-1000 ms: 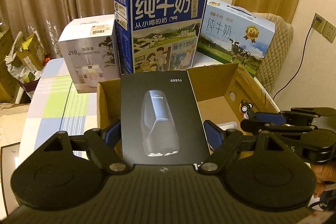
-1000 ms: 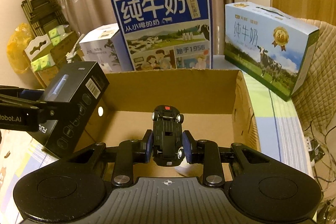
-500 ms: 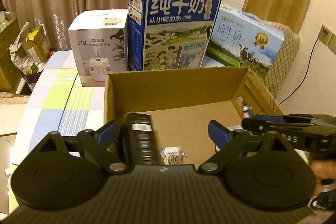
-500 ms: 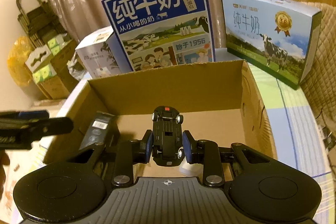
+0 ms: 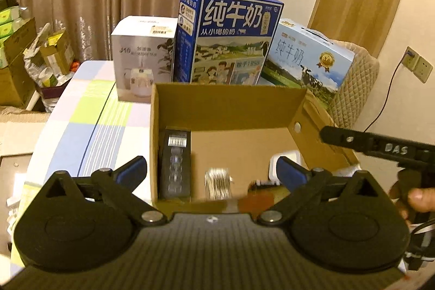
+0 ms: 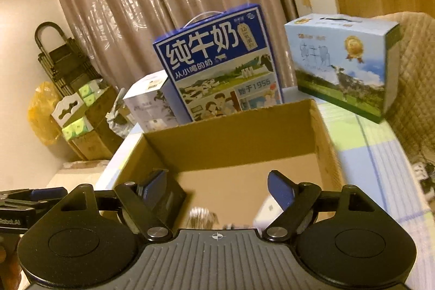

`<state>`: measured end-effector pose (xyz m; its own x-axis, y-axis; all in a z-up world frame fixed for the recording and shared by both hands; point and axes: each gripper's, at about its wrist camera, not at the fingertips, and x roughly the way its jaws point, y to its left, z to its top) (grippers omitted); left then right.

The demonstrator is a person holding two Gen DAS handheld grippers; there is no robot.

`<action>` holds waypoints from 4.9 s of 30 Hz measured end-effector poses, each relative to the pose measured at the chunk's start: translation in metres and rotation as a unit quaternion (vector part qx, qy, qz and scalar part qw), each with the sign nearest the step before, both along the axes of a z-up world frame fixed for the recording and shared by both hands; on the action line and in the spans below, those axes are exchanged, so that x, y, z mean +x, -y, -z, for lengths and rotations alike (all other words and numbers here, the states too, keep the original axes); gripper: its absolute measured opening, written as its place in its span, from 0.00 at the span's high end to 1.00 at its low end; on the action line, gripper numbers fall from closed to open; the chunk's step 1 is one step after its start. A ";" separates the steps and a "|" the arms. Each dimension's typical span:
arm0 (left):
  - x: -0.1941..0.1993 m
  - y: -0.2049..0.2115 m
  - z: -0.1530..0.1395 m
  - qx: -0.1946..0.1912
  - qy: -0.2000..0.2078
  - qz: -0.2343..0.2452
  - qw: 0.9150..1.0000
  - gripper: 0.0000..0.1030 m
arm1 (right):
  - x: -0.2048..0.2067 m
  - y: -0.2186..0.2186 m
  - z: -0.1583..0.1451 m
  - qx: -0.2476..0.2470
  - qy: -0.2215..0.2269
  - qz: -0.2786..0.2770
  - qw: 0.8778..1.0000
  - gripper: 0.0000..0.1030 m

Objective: Organize objects
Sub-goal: 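Carry the FLYCO box and toy car into the cardboard box and release both, then withdraw both tools and move toward the clear plastic cup and foil bag, then grasp the clear plastic cup with the right tool while the left tool approaches the foil bag, then grasp the silver foil tea bag with the left tool while the right tool holds the cup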

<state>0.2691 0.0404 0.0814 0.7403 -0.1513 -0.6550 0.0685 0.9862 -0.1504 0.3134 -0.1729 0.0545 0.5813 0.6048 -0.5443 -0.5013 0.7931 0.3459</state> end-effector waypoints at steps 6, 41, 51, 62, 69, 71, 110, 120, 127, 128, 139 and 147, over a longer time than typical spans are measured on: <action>-0.062 0.001 0.002 -0.001 0.005 -0.012 1.000 0.03 | -0.070 0.032 -0.006 0.009 -0.009 0.023 1.000 0.23; -0.241 0.008 0.043 0.007 -0.055 -0.058 0.997 0.01 | -0.263 0.092 0.038 -0.061 -0.034 0.017 0.997 0.23; -0.237 0.006 0.051 -0.010 -0.086 -0.065 0.994 0.01 | -0.262 0.092 0.046 -0.070 -0.042 0.017 0.997 0.23; -0.229 0.007 0.064 -0.009 -0.100 -0.058 0.993 0.01 | -0.255 0.087 0.055 -0.075 -0.053 0.016 0.996 0.23; -0.219 0.004 0.072 -0.004 -0.085 -0.057 0.995 0.01 | -0.243 0.081 0.064 -0.085 -0.055 0.011 0.995 0.23; -0.215 0.002 0.076 -0.001 -0.084 -0.059 0.995 0.01 | -0.239 0.078 0.067 -0.089 -0.054 0.008 0.995 0.23; -0.139 -0.013 0.135 -0.039 -0.128 -0.061 0.989 0.01 | -0.150 0.009 0.147 -0.184 -0.058 -0.024 0.981 0.33; -0.142 -0.021 0.130 -0.044 -0.124 -0.069 0.989 0.01 | -0.142 -0.006 0.144 -0.185 -0.062 0.002 0.981 0.33; -0.139 -0.025 0.128 -0.047 -0.122 -0.076 0.989 0.01 | -0.168 -0.025 0.141 -0.155 -0.056 -0.109 0.980 0.33; -0.139 -0.025 0.128 -0.047 -0.122 -0.075 0.989 0.01 | -0.171 -0.026 0.141 -0.153 -0.057 -0.118 0.980 0.33; -0.101 -0.020 0.138 -0.087 -0.146 -0.086 0.982 0.03 | -0.169 -0.003 0.136 -0.157 -0.064 -0.074 0.983 0.33; -0.078 0.002 0.157 -0.067 -0.176 -0.059 0.980 0.52 | -0.167 0.009 0.134 -0.159 -0.066 -0.056 0.984 0.33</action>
